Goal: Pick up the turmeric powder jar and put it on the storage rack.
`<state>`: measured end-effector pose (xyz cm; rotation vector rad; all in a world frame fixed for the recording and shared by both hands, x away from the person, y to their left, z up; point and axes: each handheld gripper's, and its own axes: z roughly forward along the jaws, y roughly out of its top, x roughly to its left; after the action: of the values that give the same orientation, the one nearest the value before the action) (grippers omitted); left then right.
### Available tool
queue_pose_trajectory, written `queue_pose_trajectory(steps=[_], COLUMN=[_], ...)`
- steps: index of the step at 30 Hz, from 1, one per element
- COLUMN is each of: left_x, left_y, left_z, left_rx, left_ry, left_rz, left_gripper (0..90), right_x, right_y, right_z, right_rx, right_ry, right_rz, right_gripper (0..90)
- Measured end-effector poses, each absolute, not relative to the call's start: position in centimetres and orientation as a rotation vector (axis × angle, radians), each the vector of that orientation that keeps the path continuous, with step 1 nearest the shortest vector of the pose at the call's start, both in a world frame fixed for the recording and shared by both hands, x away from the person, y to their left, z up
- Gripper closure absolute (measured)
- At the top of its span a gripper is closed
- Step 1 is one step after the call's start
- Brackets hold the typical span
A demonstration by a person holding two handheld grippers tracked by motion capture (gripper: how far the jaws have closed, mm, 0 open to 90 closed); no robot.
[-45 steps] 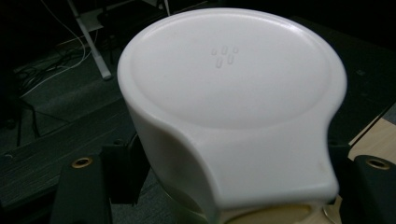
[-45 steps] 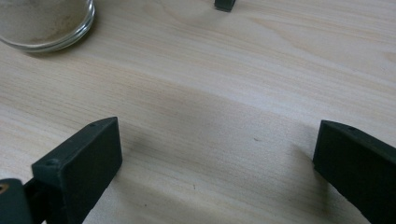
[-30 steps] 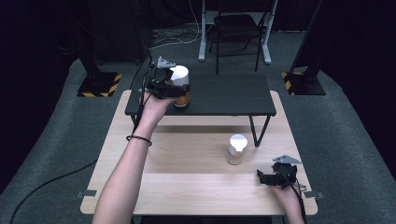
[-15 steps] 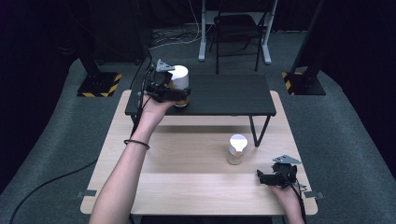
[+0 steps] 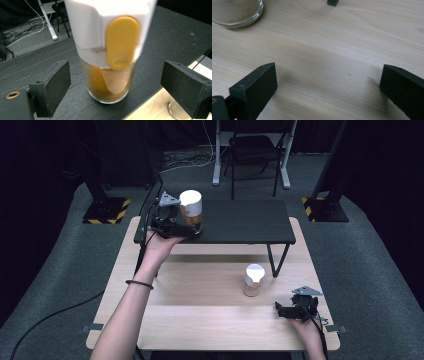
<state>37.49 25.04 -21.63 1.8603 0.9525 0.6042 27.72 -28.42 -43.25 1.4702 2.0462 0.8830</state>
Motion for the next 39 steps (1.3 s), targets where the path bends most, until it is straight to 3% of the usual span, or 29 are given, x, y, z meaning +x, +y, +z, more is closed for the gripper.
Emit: queue_pose_trajectory(steps=[24, 39], left_x=[32.4, 28.9], left_y=[29.4, 30.5], left_z=[-25.4, -28.5], left_rx=[1.802, 1.793], left_ry=[0.911, 0.902], left_rz=[0.556, 0.595], left_gripper=[7.7, 7.7], right_x=[27.7, 27.7], right_y=[-28.4, -28.4], right_z=[-43.2, -43.3], right_rx=[1.47, 1.471], right_ry=[2.046, 2.045], right_rz=[0.882, 0.883], right_gripper=[0.2, 0.2])
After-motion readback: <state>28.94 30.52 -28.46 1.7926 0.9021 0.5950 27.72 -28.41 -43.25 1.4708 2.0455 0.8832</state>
